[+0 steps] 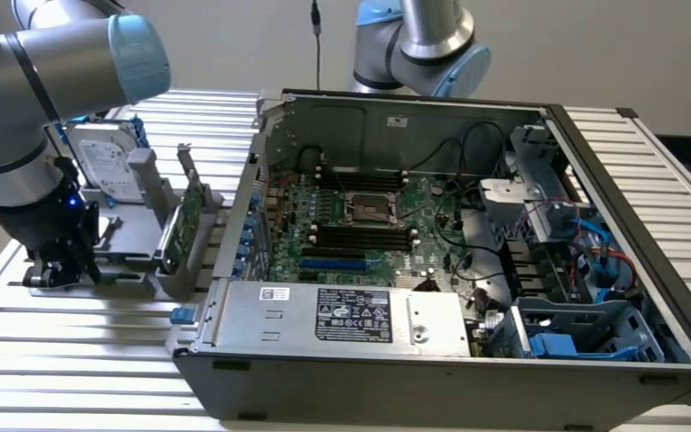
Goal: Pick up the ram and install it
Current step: 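Pick up the ram and move it above insertion slot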
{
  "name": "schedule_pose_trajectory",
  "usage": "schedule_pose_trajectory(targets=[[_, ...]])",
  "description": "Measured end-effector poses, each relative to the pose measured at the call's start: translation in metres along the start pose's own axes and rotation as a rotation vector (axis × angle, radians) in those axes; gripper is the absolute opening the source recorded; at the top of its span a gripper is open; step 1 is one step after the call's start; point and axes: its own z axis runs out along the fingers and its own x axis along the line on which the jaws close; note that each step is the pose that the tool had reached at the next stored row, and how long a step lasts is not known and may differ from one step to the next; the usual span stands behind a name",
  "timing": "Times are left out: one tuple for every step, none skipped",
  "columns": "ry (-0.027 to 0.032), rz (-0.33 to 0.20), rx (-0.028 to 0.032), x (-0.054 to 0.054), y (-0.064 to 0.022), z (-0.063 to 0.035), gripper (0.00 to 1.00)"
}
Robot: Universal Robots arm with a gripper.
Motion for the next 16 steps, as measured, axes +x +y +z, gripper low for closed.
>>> schedule_pose_trajectory(targets=[[0.0001, 0.0, -0.0001, 0.0, 0.0, -0.0006, 0.14], [0.0002, 0.0, -0.0003, 0.0, 0.0, -0.0012, 0.14], [0.0001, 0.0, -0.0003, 0.0, 0.0001, -0.0018, 0.14], [0.0002, 0.0, -0.0006, 0.0, 0.0001, -0.0026, 0.14], [0.0002, 0.0, -0.0007, 0.0, 0.0001, -0.0035, 0.14], [0.0003, 0.001, -0.0008, 0.0, 0.0002, -0.0046, 0.14], [0.0002, 0.001, -0.0009, 0.0, 0.0002, -0.0058, 0.14], [0.0002, 0.001, -0.0009, 0.0, 0.0002, -0.0073, 0.14], [0.0002, 0.001, -0.001, 0.0, 0.0003, -0.0089, 0.14], [0.0001, 0.001, -0.0012, 0.0, 0.0003, -0.0107, 0.14], [0.0001, 0.001, -0.0013, 0.0, 0.0004, -0.0126, 0.14], [0.0002, 0.001, -0.0015, 0.0, 0.0004, -0.0147, 0.14], [0.0002, 0.001, -0.0016, -0.001, 0.0005, -0.0173, 0.14], [0.0001, 0.001, -0.0018, -0.001, 0.0006, -0.0202, 0.14], [0.0, 0.001, -0.0019, -0.001, 0.0006, -0.0234, 0.14], [0.0001, 0.001, -0.0021, -0.001, 0.0008, -0.0273, 0.14]])
